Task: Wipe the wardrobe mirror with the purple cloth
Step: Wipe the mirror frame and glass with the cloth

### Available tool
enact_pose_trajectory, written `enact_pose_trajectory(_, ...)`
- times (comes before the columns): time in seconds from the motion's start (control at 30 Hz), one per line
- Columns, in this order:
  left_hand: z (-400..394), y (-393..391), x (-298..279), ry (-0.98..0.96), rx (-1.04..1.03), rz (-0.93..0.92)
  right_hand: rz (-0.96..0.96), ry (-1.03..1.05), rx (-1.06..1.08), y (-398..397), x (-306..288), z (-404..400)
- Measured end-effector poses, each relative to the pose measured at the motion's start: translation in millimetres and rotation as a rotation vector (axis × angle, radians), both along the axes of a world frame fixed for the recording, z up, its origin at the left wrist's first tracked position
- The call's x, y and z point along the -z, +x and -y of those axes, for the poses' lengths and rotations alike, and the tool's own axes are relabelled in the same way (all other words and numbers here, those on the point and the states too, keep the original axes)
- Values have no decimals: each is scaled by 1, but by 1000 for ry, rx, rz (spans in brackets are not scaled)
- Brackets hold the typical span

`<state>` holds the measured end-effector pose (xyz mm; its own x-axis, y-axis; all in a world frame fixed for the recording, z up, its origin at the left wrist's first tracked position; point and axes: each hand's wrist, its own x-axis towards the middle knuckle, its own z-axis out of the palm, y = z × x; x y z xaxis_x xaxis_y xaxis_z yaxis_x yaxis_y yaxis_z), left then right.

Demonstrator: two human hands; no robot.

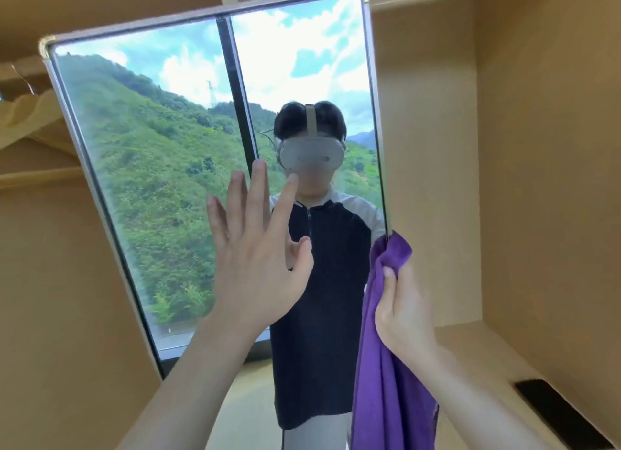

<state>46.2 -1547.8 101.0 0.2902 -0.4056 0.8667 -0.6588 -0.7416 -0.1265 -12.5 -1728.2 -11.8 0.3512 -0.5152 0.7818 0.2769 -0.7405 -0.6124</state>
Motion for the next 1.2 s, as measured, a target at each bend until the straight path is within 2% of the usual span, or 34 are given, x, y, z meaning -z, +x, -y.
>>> enact_pose_trajectory(0.23, 3, 1, 4, -25, 23, 23, 184, -140, 37, 13, -188, 6)
enact_pose_trajectory(0.37, 4, -1, -1, -39, 22, 11, 263, -207, 81, 21, -255, 9)
enact_pose_trajectory(0.47, -1, -1, -18, -62, 30, 45, 278, -212, 47, 22, -257, 9)
enact_pose_trajectory(0.63, -10, 7, -74, -66, 18, 116, 206, -188, -52, 14, -199, 9)
enact_pose_trajectory(0.73, -16, 14, -115, -66, 56, 185, 190, -217, -38, 14, -190, 13)
enact_pose_trajectory(0.87, -27, 24, -159, -164, 49, 204, 191, -247, -16, 13, -231, 17)
enact_pose_trajectory(1.0, -41, 36, -180, -213, 16, 184, 235, -290, 36, 12, -292, 20)
enact_pose_trajectory(1.2, -50, 47, -182, -143, -31, 200, 7, -688, 457, 13, -337, 6)
